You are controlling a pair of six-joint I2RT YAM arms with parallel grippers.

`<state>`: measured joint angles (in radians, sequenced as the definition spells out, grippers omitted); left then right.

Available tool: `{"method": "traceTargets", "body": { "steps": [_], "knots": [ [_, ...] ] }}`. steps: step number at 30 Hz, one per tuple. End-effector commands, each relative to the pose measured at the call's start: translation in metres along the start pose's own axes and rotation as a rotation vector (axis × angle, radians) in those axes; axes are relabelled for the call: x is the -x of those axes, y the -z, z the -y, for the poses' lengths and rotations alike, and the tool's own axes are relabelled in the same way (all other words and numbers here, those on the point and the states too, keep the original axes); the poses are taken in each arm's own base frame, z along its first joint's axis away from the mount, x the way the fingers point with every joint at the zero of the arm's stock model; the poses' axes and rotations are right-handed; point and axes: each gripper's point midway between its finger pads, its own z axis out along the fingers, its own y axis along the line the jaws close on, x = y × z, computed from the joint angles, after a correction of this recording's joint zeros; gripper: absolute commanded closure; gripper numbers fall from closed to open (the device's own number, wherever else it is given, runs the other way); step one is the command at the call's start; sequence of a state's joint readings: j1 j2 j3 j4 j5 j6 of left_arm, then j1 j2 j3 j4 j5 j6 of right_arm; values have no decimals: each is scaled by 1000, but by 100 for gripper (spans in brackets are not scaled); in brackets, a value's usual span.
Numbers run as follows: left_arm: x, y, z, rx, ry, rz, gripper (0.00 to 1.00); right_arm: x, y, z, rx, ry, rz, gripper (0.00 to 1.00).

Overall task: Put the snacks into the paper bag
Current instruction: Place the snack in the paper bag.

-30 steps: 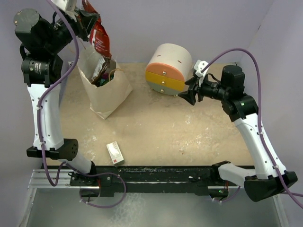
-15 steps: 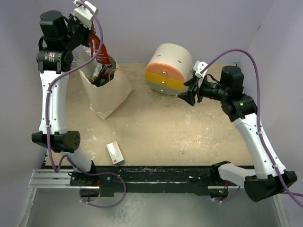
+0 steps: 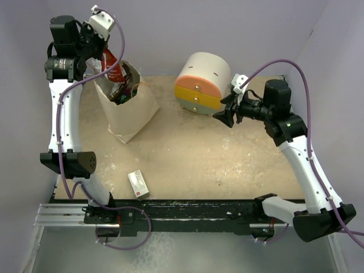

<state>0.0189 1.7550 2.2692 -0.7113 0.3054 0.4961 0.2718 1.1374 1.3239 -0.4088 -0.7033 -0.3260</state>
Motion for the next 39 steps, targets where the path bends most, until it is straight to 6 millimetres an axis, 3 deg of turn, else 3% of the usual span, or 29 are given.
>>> {"method": "traceTargets", "body": {
  "steps": [1,10,16,31,39],
  "knots": [
    [0,3,-5,-17,-73,7,100,7,0,0,14,26,35,36],
    [-36,-6,5,-46,-51,-110,100,3,0,-1,15,19,34,36],
    [-41,-7,7,-76,-133,-117,100,2,0,1,16,15,34,35],
    [-103,13,78,-464,-135,-317,100,-1,-1,2,17,9,36,34],
    [-124,2,125,-635,8,-360,94,-1,0,3,17,1,39,34]
  ]
}}
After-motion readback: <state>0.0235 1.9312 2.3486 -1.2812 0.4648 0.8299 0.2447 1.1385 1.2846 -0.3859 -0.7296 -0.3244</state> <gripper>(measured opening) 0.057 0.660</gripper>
